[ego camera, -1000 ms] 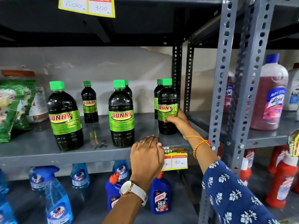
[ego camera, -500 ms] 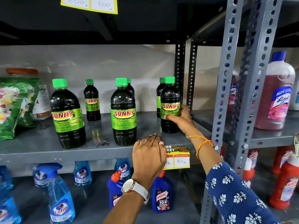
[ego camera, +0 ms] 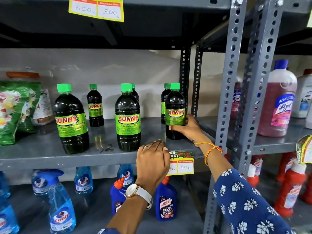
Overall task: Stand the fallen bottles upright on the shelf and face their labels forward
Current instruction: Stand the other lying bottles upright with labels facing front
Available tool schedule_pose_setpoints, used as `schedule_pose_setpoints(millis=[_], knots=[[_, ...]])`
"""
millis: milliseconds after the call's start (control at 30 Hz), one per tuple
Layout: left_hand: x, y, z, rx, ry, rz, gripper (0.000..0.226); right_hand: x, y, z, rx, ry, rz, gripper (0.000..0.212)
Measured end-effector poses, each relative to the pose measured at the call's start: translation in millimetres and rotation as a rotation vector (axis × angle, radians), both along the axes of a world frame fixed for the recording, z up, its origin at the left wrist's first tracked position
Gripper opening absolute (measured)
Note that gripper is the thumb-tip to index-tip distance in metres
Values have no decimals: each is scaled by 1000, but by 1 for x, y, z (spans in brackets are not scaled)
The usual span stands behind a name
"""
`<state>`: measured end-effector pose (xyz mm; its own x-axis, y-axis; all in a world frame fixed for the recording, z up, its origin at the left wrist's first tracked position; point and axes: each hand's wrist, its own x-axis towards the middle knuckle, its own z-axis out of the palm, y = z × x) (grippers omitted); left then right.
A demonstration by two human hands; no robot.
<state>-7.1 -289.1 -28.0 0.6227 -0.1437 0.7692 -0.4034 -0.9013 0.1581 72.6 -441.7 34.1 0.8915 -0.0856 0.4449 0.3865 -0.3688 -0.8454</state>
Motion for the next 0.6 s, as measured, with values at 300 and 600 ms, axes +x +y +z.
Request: schedule_pose_setpoints(millis=[300, 600], knots=[[-5, 0, 4, -16, 6, -21, 41, -30, -6, -7, 2, -32, -5, 52], [-5, 1, 2, -38, -10, -22, 42, -48, -7, -11, -5, -63, -29, 48]])
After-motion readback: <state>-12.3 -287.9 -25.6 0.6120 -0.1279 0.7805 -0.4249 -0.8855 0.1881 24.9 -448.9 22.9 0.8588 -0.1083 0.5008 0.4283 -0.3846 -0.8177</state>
